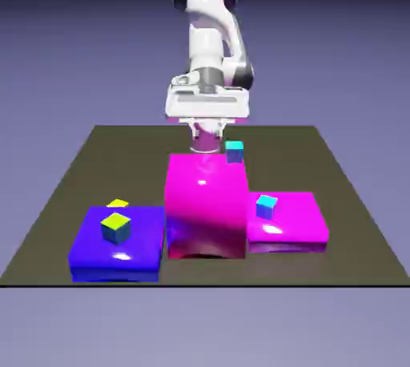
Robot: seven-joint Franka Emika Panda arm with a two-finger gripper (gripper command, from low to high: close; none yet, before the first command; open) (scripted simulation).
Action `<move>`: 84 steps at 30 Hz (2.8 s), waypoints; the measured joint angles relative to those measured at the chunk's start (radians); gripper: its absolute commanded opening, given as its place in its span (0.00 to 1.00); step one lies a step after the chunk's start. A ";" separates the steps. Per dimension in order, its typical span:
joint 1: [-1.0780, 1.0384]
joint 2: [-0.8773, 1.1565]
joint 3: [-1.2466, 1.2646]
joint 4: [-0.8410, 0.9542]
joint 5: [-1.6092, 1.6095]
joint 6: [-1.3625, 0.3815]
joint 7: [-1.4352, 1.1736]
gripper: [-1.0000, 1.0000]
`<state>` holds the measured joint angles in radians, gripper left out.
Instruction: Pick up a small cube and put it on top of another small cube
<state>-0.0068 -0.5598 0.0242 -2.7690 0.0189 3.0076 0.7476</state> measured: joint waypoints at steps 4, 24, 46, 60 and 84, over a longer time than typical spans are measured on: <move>-0.122 0.085 0.049 0.087 0.174 -0.171 -0.001 0.50; -0.718 0.505 0.225 0.402 1.044 -0.987 -0.033 0.50; -1.032 0.953 -0.100 0.028 2.000 -1.487 -0.102 0.50; -1.037 1.199 -0.159 -0.049 2.464 -1.548 -0.088 0.00; -1.084 0.542 0.273 -0.033 2.521 -0.947 0.211 0.00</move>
<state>-1.0912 -0.0174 0.2969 -2.8024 2.5402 2.0605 0.9590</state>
